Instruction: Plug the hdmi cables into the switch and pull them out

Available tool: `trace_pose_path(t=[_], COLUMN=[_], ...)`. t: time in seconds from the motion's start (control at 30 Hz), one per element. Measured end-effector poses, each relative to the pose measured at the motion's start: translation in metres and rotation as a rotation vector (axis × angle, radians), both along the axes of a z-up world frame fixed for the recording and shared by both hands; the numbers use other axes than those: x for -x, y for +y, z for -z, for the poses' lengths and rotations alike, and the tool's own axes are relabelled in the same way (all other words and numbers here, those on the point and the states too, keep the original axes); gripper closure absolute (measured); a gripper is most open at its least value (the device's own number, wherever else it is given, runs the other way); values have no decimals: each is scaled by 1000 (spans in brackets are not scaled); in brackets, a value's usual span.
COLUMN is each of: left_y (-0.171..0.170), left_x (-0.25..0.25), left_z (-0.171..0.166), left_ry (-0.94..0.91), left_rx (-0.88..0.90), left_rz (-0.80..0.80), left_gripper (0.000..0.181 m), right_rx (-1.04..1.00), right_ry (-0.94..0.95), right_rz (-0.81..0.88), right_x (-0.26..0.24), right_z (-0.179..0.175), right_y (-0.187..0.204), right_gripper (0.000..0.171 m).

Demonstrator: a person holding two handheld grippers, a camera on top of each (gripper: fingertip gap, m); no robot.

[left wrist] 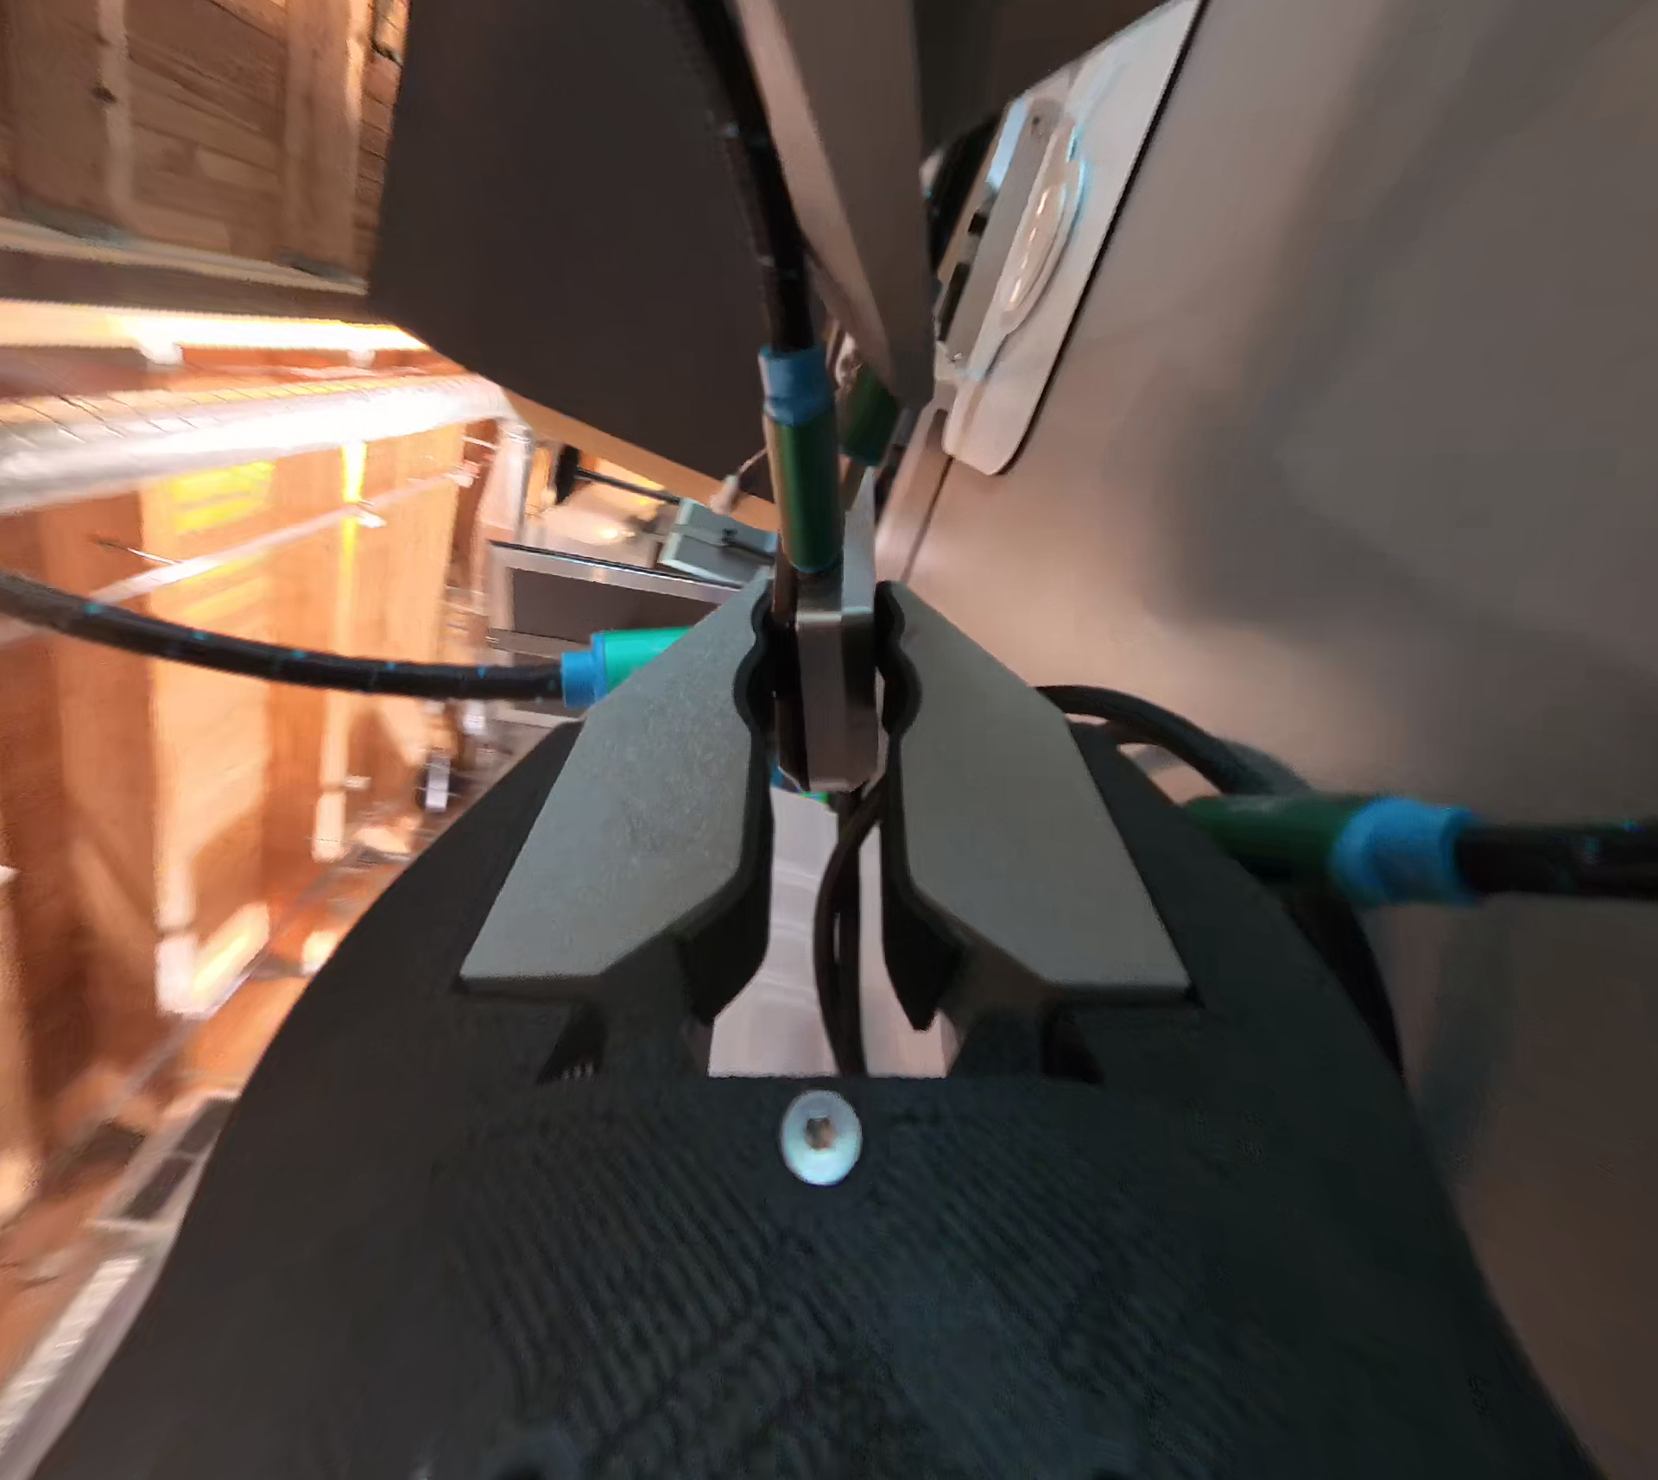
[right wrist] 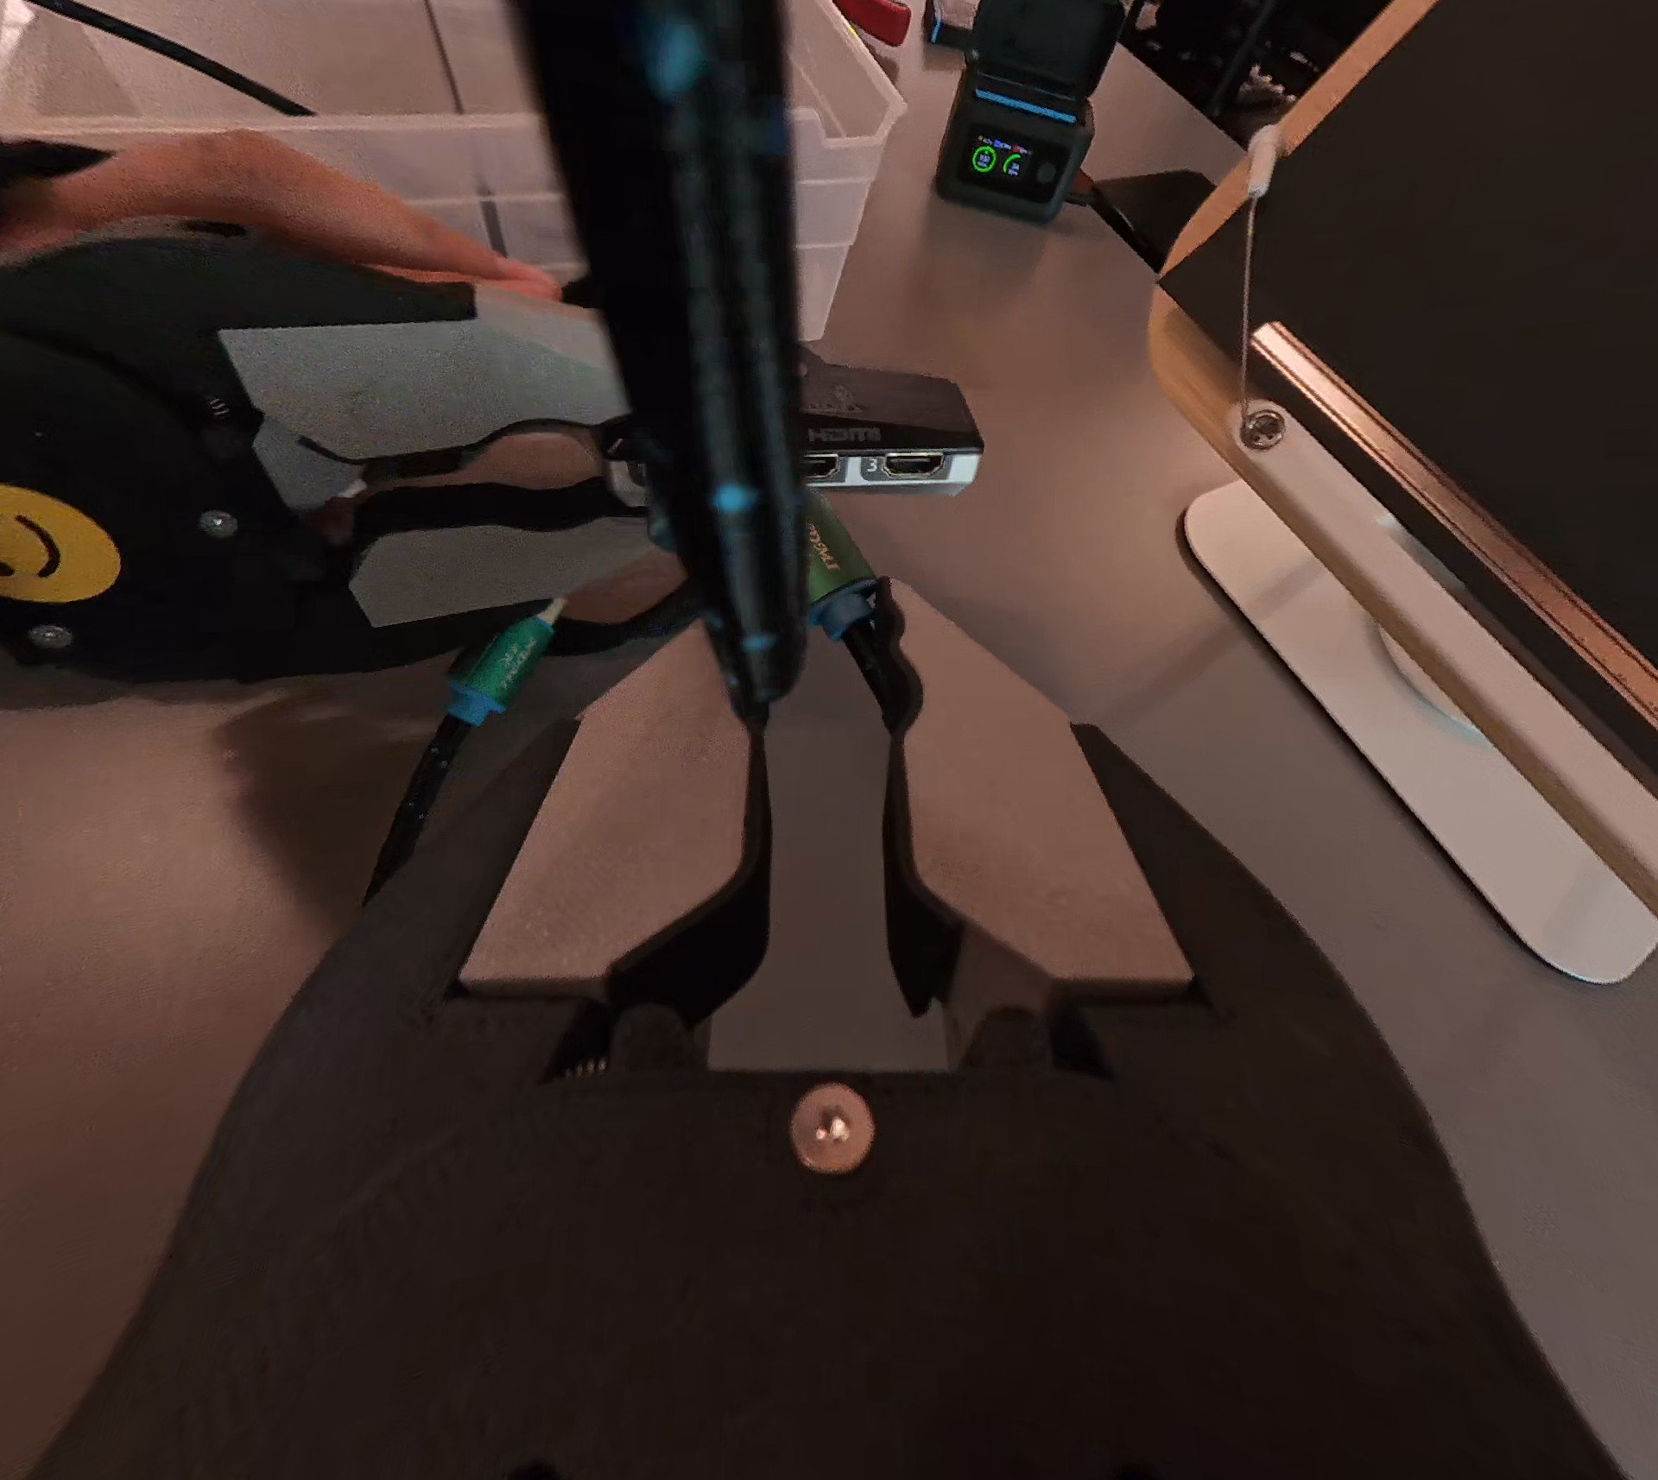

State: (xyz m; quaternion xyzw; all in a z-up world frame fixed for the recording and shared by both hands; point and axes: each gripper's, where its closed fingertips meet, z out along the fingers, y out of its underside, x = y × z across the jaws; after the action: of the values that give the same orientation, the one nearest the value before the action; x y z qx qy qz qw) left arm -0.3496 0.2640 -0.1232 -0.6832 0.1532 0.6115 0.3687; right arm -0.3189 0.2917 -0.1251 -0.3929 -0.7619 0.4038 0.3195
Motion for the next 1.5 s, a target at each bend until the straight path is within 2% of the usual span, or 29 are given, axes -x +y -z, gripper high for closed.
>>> trace_pose_path(t=[0.13, 0.27, 0.5, 0.63, 0.77, 0.9, 1.03, 1.27, 1.5], left_y=[-1, -2, -2, -2, -3, -3, -2, -1, 1], left_x=[2, 4, 7, 7, 8, 8, 8, 6, 4], left_z=[4, 1, 6, 6, 8, 8, 9, 10, 12], left_ry=[-102, -95, -90, -105, -127, -131, -131, -129, -127], left_rx=[-43, -59, -30, -40, -48, -47, -45, -36, -27], left_rz=[34, 31, 12, 16, 23, 26, 28, 35, 45], left_gripper=[164, 164, 164, 164, 164, 164, 164, 164, 164], right_rx=[37, 57, -16, -24, 15, 141, 157, 61, 173], right_ry=[-5, -65, -319, -401, -419, -445, -458, -450, -475], right_rz=[-4, -16, 25, 0, -13, -78, -127, -203, -283], right_x=[3, 3, 0, -4, -6, -12, -15, -14, -13], right_z=[2, 12, 66, 81, 78, 67, 68, 84, 85], right_y=[-3, -1, 16, 14, 21, 23, 31, 37, 23], right_gripper=[152, 152, 152, 152, 149, 144, 153, 151, 162])
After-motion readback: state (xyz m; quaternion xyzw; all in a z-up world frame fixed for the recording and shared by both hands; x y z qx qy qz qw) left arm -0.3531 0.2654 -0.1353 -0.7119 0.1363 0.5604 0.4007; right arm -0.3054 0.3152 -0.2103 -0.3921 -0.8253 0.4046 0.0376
